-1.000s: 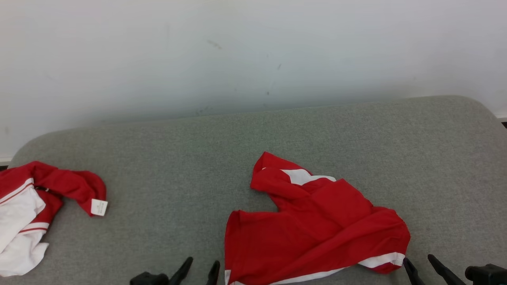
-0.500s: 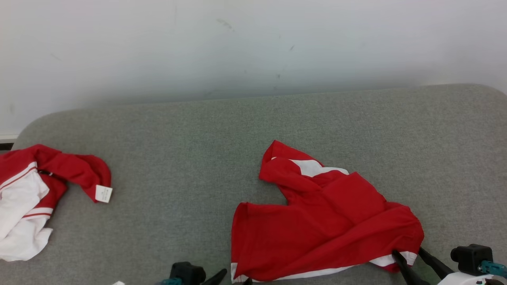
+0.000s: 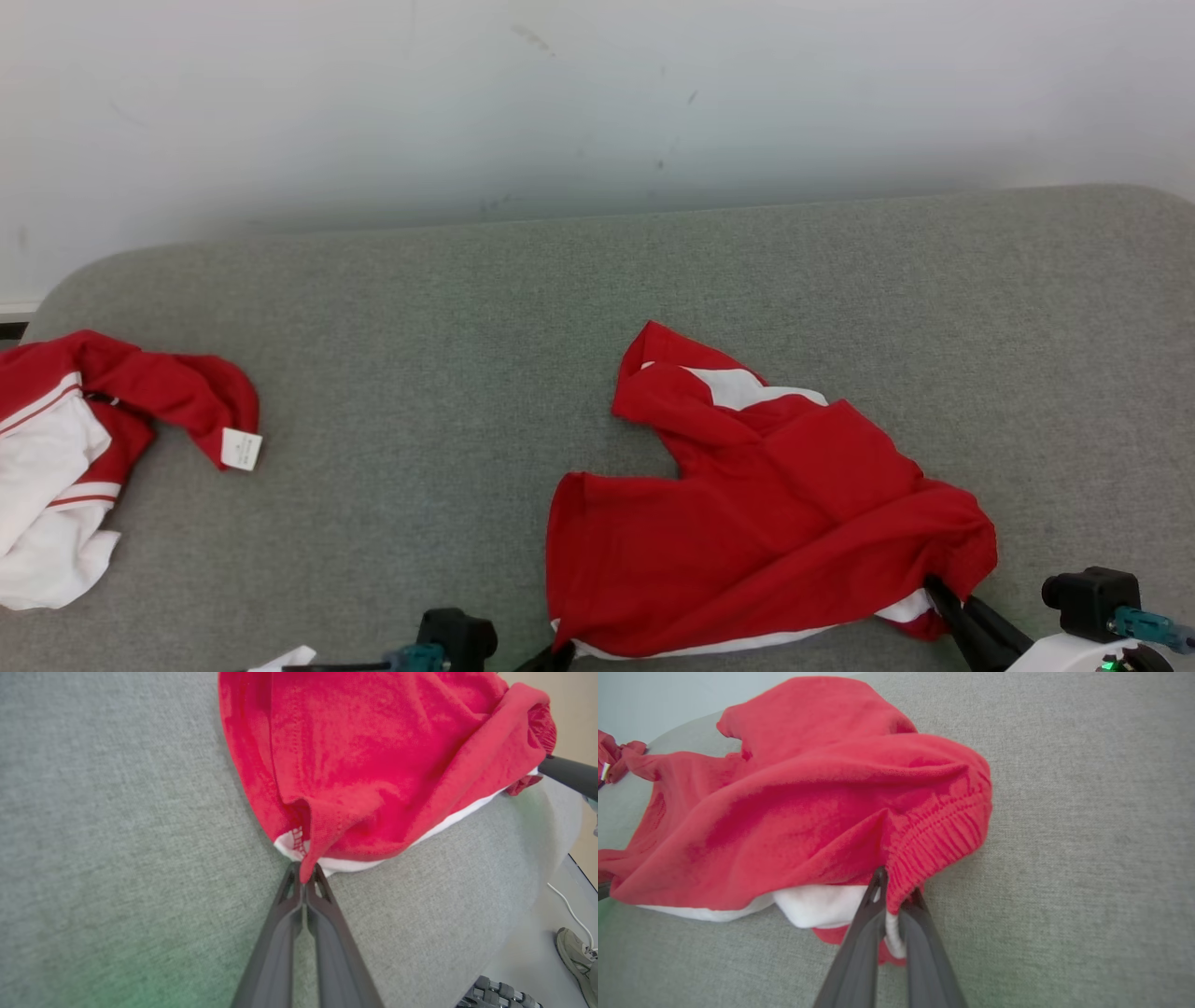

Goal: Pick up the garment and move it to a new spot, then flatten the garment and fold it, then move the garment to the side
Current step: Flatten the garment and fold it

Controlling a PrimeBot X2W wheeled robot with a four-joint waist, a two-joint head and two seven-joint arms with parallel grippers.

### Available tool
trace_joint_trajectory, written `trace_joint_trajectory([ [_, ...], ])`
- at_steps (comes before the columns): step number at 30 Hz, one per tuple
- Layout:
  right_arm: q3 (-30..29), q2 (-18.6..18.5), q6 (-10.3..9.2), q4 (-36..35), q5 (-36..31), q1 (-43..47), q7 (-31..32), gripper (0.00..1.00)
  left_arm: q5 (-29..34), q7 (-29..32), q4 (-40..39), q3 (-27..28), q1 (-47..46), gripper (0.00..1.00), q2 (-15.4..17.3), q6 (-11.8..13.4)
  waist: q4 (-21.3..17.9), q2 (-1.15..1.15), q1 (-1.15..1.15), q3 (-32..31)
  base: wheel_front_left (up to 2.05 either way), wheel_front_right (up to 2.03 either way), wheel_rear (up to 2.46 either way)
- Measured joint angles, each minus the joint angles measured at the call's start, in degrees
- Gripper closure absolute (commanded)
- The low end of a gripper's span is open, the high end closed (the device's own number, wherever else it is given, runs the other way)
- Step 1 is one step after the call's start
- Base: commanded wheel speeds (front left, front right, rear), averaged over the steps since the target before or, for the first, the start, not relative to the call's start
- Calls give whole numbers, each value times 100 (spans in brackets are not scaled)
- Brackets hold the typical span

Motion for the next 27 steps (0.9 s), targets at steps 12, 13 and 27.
trace_joint_trajectory([
  [12, 485, -621, 0, -634, 577, -55, -287, 100, -420, -300, -581, 21, -48, 100, 277, 0, 62, 0, 0, -224, 0, 0, 0],
  [13, 516, -724, 0, -779, 693, -56, -249, 100, -477, -287, -694, 54, -66, 100, 327, 0, 69, 0, 0, -247, 0, 0, 0],
  [27, 615, -1461, 0, -1862, 1712, -1501, 788, 100, -766, 38, -1137, 553, -1873, 100, 1104, 0, -5, 0, 0, 3, 0, 0, 0],
])
